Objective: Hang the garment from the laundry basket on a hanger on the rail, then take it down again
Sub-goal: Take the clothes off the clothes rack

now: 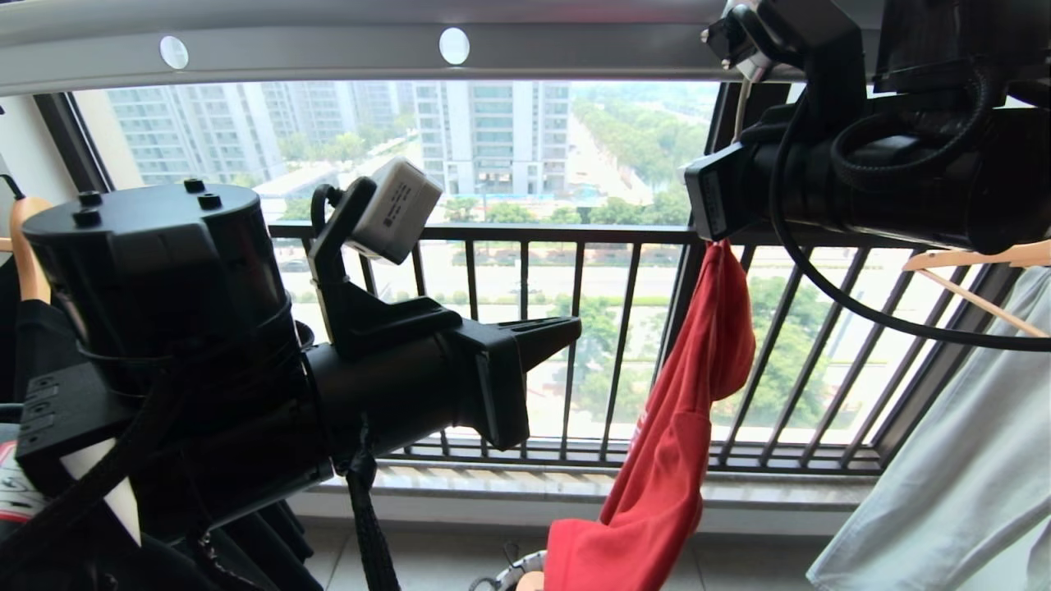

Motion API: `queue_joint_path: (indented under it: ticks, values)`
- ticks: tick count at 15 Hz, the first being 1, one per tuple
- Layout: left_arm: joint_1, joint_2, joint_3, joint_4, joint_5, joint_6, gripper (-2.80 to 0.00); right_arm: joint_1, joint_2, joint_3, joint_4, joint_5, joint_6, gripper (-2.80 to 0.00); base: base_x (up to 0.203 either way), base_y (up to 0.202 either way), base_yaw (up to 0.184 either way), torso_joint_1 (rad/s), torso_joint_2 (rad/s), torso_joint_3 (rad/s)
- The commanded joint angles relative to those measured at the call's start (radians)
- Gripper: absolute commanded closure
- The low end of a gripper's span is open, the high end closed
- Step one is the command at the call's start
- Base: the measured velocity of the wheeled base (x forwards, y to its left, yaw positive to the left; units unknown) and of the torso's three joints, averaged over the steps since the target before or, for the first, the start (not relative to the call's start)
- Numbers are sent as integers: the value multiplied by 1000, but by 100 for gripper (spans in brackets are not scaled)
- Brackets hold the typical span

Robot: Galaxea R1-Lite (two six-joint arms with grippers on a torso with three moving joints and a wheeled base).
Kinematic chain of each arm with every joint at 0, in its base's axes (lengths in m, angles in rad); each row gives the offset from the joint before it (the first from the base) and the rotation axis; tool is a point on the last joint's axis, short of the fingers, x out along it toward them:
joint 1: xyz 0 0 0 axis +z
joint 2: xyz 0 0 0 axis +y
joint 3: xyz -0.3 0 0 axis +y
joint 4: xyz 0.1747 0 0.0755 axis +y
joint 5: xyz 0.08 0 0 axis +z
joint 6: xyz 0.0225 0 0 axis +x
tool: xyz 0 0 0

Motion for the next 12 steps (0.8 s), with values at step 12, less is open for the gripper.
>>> queue_joint_path:
  ticks: [12]
  values:
    - [0, 124, -4, -45, 12, -73, 0, -5, -77, 72, -4, 174, 1, 0, 0, 0, 0, 0, 0, 0]
